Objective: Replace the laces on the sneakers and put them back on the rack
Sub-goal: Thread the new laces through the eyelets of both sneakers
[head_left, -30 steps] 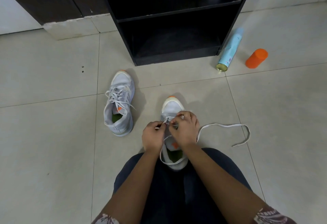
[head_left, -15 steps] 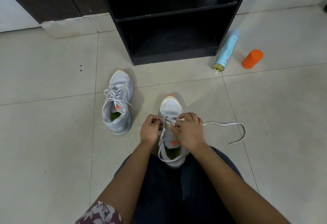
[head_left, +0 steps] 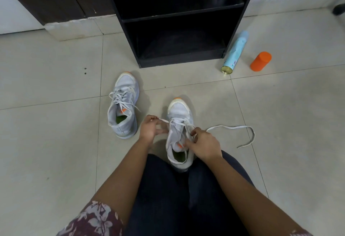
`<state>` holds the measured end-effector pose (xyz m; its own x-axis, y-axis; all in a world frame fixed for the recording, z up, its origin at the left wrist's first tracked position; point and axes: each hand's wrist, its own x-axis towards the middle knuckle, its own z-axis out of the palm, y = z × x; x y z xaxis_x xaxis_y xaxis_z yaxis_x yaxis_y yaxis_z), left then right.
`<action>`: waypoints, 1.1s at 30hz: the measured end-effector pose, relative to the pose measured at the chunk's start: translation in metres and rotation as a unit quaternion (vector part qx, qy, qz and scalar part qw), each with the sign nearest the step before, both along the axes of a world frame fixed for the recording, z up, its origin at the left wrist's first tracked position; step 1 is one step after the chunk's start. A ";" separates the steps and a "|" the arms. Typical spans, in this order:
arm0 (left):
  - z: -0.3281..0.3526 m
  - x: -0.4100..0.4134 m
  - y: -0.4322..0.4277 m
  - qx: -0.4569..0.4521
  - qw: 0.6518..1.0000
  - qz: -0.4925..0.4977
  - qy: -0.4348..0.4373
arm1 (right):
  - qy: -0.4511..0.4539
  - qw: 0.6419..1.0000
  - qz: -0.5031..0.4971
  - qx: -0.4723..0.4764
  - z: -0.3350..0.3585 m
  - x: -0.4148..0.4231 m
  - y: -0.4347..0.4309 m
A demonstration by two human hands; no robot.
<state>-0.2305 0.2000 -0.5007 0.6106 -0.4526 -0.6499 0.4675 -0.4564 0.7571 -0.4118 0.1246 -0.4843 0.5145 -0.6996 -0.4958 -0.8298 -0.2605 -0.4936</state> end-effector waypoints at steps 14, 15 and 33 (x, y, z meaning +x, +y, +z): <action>-0.009 -0.008 0.010 0.193 0.711 -0.384 -0.556 | -0.004 1.000 0.022 -0.020 -0.006 -0.001 0.002; -0.009 -0.006 0.010 0.208 0.716 -0.380 -0.547 | -0.005 1.000 0.021 -0.021 -0.006 0.000 0.002; 0.002 0.000 0.003 0.197 0.762 -0.372 -0.493 | -0.016 0.999 0.029 -0.024 -0.006 -0.002 0.001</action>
